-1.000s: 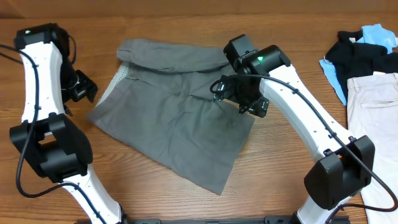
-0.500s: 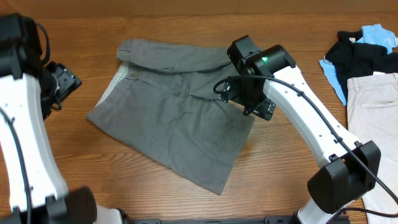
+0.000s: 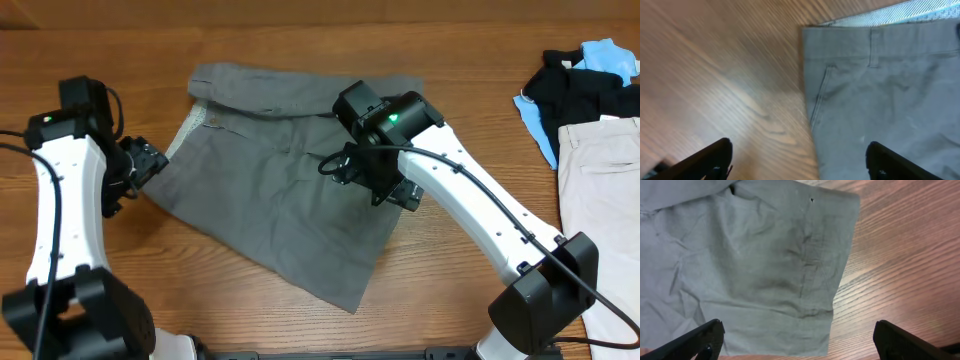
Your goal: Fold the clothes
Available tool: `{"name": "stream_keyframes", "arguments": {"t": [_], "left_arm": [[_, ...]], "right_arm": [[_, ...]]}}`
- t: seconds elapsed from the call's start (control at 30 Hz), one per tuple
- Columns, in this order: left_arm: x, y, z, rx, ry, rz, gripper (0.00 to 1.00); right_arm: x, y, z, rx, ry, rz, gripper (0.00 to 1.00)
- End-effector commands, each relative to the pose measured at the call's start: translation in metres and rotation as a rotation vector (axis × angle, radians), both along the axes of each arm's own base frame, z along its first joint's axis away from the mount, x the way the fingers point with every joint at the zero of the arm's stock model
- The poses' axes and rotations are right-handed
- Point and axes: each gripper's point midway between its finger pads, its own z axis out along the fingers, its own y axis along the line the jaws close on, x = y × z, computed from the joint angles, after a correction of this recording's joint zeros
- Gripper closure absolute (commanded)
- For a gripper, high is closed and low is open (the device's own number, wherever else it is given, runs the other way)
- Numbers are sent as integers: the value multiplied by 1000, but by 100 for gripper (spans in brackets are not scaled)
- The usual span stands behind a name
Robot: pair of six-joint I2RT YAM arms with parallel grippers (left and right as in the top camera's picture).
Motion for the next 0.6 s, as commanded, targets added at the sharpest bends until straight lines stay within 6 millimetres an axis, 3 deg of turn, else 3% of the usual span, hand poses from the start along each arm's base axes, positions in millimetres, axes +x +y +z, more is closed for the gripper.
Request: {"name": "stream_keyframes", "arguments": {"t": [0.0, 0.3, 0.57], "left_arm": [[5, -5, -29, -49, 45, -70, 10], [10, -1, -99, -84, 194, -98, 13], [21, 12, -118, -46, 176, -94, 13]], "right_arm": [[-3, -1, 3, 26, -15, -53, 0], [-19, 7, -26, 1, 16, -60, 0], [-24, 28, -36, 20, -22, -61, 0]]}}
